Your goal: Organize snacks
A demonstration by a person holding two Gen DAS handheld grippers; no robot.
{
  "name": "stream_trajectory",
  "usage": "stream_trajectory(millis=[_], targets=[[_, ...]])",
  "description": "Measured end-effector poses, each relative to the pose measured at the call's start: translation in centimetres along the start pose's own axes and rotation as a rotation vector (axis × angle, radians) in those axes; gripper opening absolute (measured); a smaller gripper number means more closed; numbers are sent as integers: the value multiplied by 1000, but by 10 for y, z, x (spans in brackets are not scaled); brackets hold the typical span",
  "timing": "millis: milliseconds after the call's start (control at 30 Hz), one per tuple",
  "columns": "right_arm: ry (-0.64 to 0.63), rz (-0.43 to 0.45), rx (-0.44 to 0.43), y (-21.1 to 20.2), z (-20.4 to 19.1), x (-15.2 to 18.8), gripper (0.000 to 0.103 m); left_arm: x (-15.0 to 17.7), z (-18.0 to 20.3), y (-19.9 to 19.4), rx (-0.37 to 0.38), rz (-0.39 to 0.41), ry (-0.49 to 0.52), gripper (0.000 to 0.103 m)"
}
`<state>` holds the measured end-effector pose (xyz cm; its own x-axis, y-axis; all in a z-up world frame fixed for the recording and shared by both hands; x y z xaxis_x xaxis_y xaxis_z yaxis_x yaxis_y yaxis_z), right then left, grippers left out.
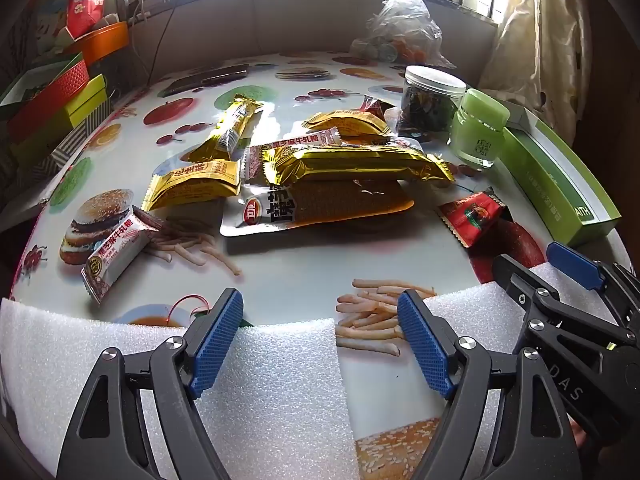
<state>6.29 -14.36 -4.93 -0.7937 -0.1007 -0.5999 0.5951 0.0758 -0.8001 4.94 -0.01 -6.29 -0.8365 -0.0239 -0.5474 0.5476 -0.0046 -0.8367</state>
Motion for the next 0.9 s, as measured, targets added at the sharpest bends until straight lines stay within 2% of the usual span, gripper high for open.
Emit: stream_trajectory(millis=[900], targets=[[0,-1,0,0,0,0,64,-1,-1,-1,-2,7,-3,80]])
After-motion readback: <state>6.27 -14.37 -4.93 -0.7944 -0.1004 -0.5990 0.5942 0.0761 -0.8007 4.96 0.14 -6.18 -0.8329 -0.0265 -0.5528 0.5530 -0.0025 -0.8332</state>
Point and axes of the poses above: each gripper's, at about its wrist camera, not at the fingertips, and y roughly the way its jaws point, z to its right, x to its underside, the point moved 8 cm from there along y, roughly the way its jaws point, and after that the axes turned 5 degrees about -z, right-handed, at the moved point
